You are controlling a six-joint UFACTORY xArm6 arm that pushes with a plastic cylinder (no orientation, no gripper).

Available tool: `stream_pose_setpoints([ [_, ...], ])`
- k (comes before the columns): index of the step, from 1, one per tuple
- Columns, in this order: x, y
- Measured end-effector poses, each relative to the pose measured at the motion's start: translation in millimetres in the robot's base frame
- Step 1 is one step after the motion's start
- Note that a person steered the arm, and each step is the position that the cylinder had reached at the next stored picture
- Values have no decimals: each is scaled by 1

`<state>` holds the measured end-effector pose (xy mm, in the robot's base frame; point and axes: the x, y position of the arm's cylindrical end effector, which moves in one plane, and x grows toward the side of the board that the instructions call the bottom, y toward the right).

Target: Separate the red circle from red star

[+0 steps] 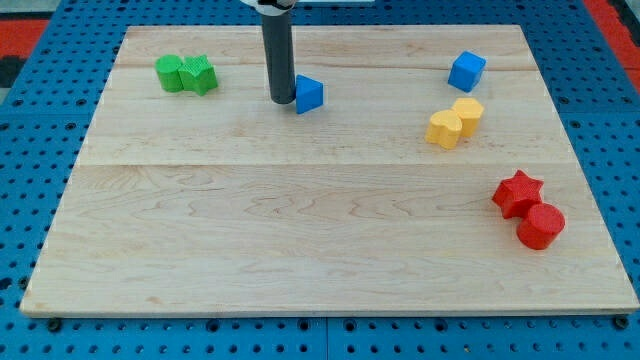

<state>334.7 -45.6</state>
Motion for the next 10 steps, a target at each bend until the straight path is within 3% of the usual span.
stream_pose_setpoints([
  [1, 0, 19],
  [4, -33, 211],
  [6, -34, 224],
  [10, -34, 167],
])
